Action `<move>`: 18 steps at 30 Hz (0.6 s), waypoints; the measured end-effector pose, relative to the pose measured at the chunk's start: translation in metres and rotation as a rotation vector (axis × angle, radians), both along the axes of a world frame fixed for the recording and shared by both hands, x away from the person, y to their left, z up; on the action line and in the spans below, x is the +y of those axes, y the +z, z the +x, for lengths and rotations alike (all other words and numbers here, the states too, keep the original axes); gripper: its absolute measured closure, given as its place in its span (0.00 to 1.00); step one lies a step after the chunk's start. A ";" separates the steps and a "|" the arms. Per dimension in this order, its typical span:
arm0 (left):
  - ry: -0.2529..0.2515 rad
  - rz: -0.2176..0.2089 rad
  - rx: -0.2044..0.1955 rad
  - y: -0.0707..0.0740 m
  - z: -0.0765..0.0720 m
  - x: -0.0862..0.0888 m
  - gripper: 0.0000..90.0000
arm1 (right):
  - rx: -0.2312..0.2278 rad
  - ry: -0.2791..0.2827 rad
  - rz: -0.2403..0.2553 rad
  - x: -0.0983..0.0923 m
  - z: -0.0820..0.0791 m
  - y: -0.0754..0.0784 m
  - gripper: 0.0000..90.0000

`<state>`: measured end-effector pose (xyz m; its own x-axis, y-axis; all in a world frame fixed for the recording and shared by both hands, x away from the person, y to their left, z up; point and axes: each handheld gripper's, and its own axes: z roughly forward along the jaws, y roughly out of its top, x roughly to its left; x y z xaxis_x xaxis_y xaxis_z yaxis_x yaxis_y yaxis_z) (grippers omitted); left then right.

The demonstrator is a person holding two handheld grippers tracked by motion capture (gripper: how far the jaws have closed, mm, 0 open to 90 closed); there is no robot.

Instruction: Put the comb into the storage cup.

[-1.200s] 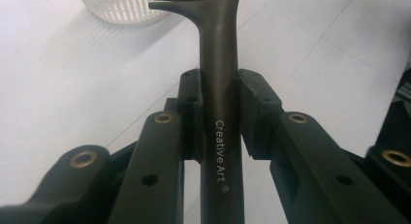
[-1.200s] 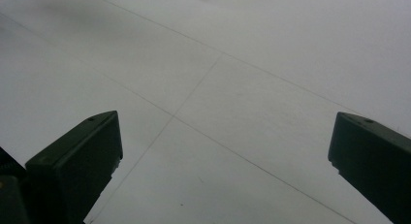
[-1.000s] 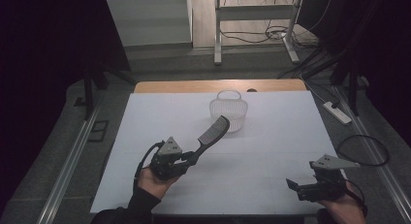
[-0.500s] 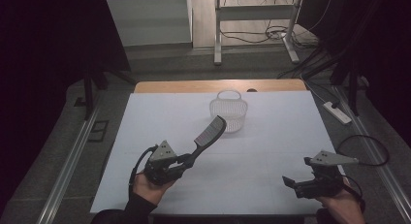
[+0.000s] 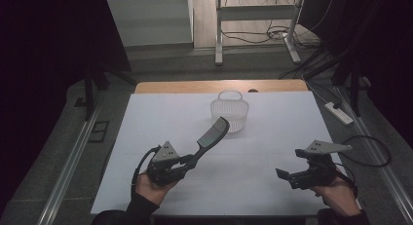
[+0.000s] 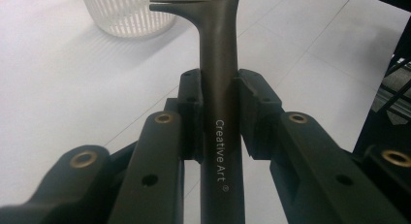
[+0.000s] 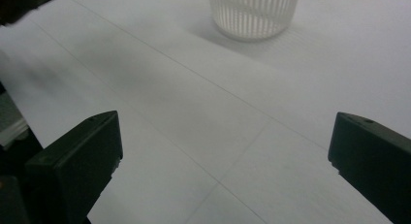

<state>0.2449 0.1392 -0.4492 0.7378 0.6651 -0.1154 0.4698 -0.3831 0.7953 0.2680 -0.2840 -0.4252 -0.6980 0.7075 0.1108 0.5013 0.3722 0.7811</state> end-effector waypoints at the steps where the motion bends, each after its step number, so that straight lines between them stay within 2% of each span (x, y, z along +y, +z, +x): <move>1: -0.001 -0.004 0.002 0.000 0.001 0.000 0.80 | 0.007 0.008 0.012 0.001 0.001 0.001 0.00; 6: -0.008 -0.004 0.008 -0.002 0.003 -0.003 0.80 | 0.037 0.028 0.065 0.009 0.007 0.003 0.00; 11: -0.014 0.000 0.005 -0.002 0.004 -0.006 0.80 | 0.039 0.044 0.055 0.019 0.011 0.005 0.00; 18: -0.015 -0.006 0.003 -0.003 0.007 -0.008 0.80 | 0.081 0.068 0.092 0.027 0.021 0.005 0.00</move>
<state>0.2518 0.1313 -0.4523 0.7473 0.6534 -0.1210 0.4661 -0.3856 0.7963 0.2890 -0.2570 -0.4204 -0.7301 0.6431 0.2311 0.5401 0.3359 0.7716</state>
